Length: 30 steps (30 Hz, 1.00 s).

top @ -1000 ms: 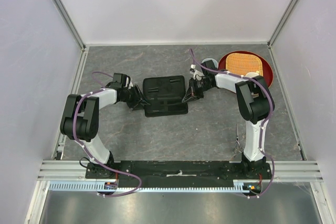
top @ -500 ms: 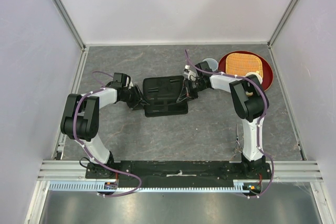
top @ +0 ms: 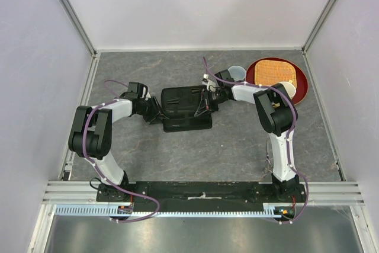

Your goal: Sort the hair-cutting tools

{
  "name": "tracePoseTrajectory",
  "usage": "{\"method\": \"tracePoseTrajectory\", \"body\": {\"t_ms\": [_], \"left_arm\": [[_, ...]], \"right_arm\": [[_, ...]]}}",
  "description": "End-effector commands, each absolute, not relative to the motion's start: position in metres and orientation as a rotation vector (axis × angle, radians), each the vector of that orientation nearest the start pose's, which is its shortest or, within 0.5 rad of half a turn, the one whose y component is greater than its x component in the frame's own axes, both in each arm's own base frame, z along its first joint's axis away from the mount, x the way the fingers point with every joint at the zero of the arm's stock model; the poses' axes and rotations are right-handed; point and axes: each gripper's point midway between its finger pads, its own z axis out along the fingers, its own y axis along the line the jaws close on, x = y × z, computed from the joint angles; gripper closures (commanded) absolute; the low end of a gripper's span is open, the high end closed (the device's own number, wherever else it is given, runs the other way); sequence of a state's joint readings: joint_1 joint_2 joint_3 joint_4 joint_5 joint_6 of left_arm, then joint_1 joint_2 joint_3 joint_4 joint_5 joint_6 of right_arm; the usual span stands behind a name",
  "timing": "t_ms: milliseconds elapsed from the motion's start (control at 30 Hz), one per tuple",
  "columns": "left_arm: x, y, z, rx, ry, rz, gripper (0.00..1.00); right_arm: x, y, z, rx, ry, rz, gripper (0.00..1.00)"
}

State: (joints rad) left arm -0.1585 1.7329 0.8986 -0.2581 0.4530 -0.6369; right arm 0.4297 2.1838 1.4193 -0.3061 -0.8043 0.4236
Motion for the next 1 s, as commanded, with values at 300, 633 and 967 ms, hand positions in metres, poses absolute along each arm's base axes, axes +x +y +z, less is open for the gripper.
{"method": "tracePoseTrajectory", "body": {"t_ms": [300, 633, 967], "left_arm": [[0.318, -0.158, 0.005, -0.422, 2.756, -0.798, 0.55], [0.317, -0.157, 0.005, -0.429, 2.757, -0.776, 0.56], [0.319, -0.154, 0.006, -0.455, 2.761, -0.750, 0.57]], "right_arm": [[0.328, 0.319, -0.019, -0.318, 2.840, 1.184, 1.00], [0.327, 0.310, -0.017, -0.291, 2.849, 1.089, 0.51], [0.339, 0.280, -0.004, -0.272, 2.830, 0.819, 0.09]]}}
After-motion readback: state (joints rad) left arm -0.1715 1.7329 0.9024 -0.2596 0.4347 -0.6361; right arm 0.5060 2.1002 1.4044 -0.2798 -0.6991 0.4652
